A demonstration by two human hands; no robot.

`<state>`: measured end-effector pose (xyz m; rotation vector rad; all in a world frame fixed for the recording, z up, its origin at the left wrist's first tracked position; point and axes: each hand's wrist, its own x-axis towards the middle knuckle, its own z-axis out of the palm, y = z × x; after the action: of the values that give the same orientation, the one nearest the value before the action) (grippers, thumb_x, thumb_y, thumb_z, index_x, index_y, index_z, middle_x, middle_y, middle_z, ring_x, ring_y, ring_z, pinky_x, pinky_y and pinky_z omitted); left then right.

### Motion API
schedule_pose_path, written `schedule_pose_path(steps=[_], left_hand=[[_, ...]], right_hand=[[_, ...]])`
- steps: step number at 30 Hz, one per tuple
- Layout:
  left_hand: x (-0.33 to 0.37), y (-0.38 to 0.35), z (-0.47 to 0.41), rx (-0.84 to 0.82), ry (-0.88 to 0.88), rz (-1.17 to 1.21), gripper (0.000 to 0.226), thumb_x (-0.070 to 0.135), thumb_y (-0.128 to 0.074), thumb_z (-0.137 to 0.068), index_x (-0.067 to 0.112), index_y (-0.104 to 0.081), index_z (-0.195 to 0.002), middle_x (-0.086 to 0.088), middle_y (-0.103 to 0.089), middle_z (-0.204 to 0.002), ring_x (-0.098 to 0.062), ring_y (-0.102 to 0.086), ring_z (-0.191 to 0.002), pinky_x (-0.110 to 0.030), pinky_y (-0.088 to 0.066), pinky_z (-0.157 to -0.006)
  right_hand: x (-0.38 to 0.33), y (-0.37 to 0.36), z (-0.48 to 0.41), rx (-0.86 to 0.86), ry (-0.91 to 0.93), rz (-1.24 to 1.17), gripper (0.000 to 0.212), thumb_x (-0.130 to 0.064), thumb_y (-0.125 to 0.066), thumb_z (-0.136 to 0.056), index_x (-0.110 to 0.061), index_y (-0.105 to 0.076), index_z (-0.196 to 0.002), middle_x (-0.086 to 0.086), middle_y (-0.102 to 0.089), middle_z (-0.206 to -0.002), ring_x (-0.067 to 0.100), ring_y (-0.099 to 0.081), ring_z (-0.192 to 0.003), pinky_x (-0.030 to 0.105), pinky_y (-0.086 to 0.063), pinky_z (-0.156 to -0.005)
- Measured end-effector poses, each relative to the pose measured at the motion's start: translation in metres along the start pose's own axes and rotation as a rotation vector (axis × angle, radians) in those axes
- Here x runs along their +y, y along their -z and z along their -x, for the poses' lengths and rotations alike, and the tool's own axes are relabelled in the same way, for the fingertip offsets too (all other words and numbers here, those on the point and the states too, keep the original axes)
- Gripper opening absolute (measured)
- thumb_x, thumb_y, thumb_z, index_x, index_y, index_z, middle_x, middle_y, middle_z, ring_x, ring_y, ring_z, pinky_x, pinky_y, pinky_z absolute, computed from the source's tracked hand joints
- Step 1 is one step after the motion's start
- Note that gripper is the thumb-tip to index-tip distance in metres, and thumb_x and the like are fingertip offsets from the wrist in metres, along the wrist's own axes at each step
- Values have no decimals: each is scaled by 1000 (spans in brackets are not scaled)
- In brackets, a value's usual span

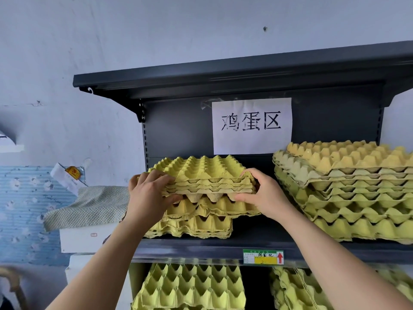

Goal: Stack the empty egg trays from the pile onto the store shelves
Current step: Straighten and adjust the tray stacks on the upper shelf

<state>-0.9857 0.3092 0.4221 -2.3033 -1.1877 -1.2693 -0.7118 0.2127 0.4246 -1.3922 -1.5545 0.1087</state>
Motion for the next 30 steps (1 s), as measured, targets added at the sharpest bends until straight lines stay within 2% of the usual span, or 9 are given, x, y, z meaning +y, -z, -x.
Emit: schedule_pose_path(steps=[6,10,14,18,21,24,27,30], left_hand=[[18,8,-17,144,-83,-7,41,40,-84,-68,21,-73,-102,1,-64,-104,-31,-54,-101,-50,-27,-95],[27,-1,-14,84,-79,-1,41,43,-82,-70,22,-73,-104,1,-63,-108,-30,-53,-103,-47,-25,-96],[26,-14,-9,45,-77,-18,41,45,-81,-71,23,-72,-105,2,-63,-108,-29,-54,-103,-48,-26,-95],[24,-15,-9,50,-71,-6,41,45,-81,-71,23,-72,-104,2,-63,-107,-30,-54,-102,-47,-25,-95],[25,-11,-8,78,-73,25,39,40,-83,-70,19,-73,-102,0,-63,-105,-31,-54,-100,-50,-27,-97],[22,-2,-11,119,-91,61,38,36,-85,-69,15,-73,-98,-3,-63,-103,-33,-56,-98,-57,-28,-99],[16,11,-14,146,-100,94,43,43,-76,-67,12,-73,-96,-4,-62,-103,-33,-58,-98,-63,-25,-103],[11,19,-17,157,-111,128,46,44,-74,-66,10,-72,-96,-5,-61,-103,-33,-59,-100,-66,-24,-104]], right_hand=[[-4,24,-8,69,57,-10,51,-25,-86,-67,-47,-54,-100,-24,-66,-99,-10,-59,-90,4,-41,-71],[9,27,-5,59,30,-2,50,-25,-86,-67,-47,-53,-97,-25,-66,-97,-11,-59,-88,3,-41,-69],[24,19,-4,44,-4,-22,50,-23,-85,-68,-42,-55,-103,-19,-67,-99,-8,-60,-88,17,-44,-75],[27,20,-5,38,6,-28,51,-25,-85,-67,-41,-56,-106,-20,-67,-100,-7,-60,-90,19,-45,-78],[24,21,-5,41,36,-51,51,-23,-85,-68,-35,-59,-111,-18,-67,-103,-3,-62,-95,24,-48,-84],[18,28,-4,72,62,-38,63,-27,-85,-68,-32,-55,-123,-20,-63,-113,-2,-58,-105,25,-47,-91],[11,37,-3,107,116,-55,76,-35,-86,-64,-45,-47,-128,-26,-54,-123,-5,-55,-109,19,-45,-90],[-1,44,-6,85,141,-59,91,-38,-86,-63,-49,-36,-139,-15,-39,-140,-2,-46,-121,27,-41,-101]])
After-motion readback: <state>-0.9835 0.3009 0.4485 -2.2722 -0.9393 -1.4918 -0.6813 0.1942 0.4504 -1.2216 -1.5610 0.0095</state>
